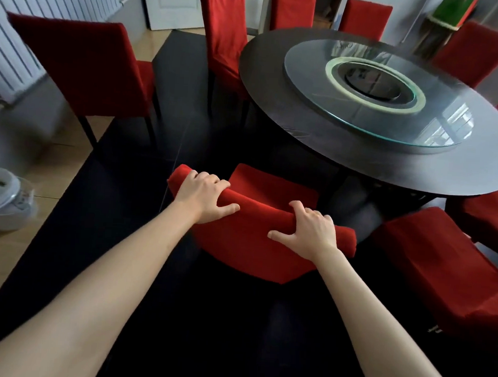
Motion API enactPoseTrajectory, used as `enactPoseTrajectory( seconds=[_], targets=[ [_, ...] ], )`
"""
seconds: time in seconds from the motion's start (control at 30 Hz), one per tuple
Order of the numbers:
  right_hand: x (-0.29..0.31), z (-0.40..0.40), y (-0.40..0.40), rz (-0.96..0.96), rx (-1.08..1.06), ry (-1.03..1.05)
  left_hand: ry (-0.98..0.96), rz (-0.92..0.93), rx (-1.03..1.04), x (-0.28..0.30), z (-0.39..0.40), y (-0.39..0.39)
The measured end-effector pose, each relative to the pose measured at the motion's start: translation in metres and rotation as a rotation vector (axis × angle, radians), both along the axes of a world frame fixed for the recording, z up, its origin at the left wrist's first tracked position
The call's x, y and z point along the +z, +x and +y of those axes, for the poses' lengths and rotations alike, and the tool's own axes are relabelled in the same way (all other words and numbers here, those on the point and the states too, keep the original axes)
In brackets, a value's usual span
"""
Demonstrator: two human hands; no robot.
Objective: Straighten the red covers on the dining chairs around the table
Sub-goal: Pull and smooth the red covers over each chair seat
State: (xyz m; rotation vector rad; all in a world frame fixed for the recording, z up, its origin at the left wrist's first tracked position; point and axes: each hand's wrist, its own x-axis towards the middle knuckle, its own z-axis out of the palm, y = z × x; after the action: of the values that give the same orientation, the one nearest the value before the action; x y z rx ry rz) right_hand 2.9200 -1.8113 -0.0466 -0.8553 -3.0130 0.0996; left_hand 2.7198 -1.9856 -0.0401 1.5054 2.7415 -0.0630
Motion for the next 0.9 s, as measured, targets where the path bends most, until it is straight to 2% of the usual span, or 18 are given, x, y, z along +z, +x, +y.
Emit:
enactPoseTrajectory(
  seconds=[0.13,0.3,0.43,0.67,0.9],
  targets=[
    [0.009,-0.022,-0.033,0.059,0.103,-0.095,0.003,0.062,0.077,0.013,-0.032,-0.024],
    [0.024,-0.052,-0.094,0.062,0.225,-0.121,-0.005,0.098,0.180,0.026,-0.079,-0.065],
    [0.033,-0.079,-0.153,0.088,0.297,-0.111,-0.018,0.057,0.274,0.028,-0.121,-0.108],
    [0.049,-0.142,-0.286,0.111,0.357,-0.078,0.129,-0.037,0.423,0.028,-0.205,-0.198],
    [0.048,-0.193,-0.394,0.136,0.333,-0.211,0.203,-0.084,0.511,0.037,-0.265,-0.293]
  ],
)
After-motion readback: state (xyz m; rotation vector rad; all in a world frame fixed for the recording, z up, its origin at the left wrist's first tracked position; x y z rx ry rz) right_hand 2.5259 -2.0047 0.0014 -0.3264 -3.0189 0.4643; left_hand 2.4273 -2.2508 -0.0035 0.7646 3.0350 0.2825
